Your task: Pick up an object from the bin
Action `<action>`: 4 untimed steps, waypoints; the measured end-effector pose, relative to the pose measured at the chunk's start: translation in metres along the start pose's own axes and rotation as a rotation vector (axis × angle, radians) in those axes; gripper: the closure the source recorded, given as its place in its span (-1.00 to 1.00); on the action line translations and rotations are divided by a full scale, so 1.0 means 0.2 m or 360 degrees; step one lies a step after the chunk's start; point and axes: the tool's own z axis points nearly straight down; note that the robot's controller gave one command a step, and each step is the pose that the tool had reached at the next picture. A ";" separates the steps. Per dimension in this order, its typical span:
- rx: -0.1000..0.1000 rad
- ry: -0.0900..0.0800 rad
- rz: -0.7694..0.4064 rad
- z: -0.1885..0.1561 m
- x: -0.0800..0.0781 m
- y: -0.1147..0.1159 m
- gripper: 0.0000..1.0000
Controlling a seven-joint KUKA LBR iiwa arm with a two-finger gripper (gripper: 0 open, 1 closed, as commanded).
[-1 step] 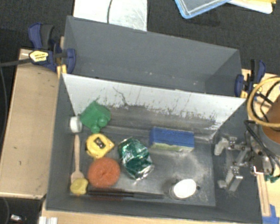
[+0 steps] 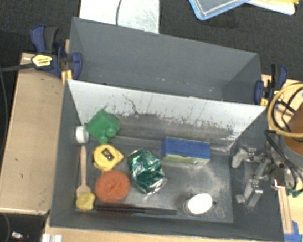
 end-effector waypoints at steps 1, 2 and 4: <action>0.0001 -0.0006 -0.0065 0.19 0.05 0.07 -1.00; 0.0001 -0.0012 0.0164 0.25 -0.02 0.27 -1.00; 0.0004 -0.0027 -0.0454 0.64 -0.01 0.45 -1.00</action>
Offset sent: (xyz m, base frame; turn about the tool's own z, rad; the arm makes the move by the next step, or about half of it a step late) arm 0.0064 0.0640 -0.0537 0.1124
